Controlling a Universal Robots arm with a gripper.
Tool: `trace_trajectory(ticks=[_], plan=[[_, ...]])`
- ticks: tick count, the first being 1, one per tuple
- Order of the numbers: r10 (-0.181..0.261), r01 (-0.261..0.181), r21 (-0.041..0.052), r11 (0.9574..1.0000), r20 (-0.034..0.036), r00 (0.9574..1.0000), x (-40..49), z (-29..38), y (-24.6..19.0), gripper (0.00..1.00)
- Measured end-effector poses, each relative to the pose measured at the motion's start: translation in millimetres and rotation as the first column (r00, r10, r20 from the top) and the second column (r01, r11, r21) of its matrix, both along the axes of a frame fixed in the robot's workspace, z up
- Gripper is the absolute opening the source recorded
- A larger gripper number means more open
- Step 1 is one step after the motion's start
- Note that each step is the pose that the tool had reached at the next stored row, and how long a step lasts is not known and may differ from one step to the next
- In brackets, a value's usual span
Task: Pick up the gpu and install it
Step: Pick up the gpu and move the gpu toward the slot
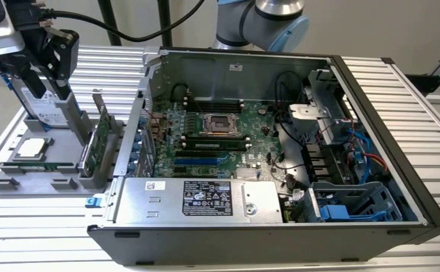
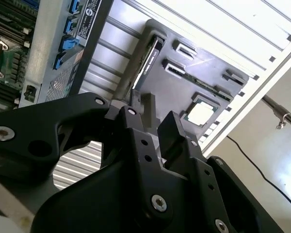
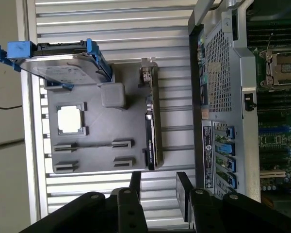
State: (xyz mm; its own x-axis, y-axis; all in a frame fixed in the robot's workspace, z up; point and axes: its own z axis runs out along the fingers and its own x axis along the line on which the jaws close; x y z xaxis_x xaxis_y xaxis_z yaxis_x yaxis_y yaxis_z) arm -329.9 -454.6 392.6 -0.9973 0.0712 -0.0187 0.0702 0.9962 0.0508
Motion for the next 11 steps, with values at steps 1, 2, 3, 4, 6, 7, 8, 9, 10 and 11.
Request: trace_trajectory(ticks=[1, 2, 3, 4, 6, 7, 8, 9, 10, 11], plan=[[0.000, 0.000, 0.0000, 1.0000, 0.0000, 1.0000, 0.0, 0.0, 0.0, 0.00], [0.000, 0.000, 0.0000, 1.0000, 0.0000, 1.0000, 0.0, 0.0, 0.0, 0.00], [0.000, 0.000, 0.0000, 1.0000, 0.0001, 1.0000, -0.1, 0.0, 0.0, 0.00], [0.000, 0.000, 0.0000, 1.0000, 0.0000, 1.0000, -0.1, 0.0, 0.0, 0.00], [0.000, 0.000, 0.0000, 1.0000, 0.0000, 1.0000, -0.1, 0.0, 0.0, 0.00], [0.000, 0.000, 0.0000, 1.0000, 0.0000, 1.0000, -0.1, 0.0, 0.0, 0.00], [0.000, 0.000, 0.0000, 1.0000, 0.0000, 1.0000, -0.1, 0.0, 0.0, 0.00], [0.000, 0.000, 0.0000, 1.0000, 0.0000, 1.0000, -0.1, 0.0, 0.0, 0.00], [0.000, 0.000, 0.0000, 1.0000, 0.0000, 1.0000, -0.1, 0.0, 0.0, 1.00], [0.000, 0.000, 0.0000, 1.0000, 0.0000, 1.0000, -0.1, 0.0, 0.0, 1.00]])
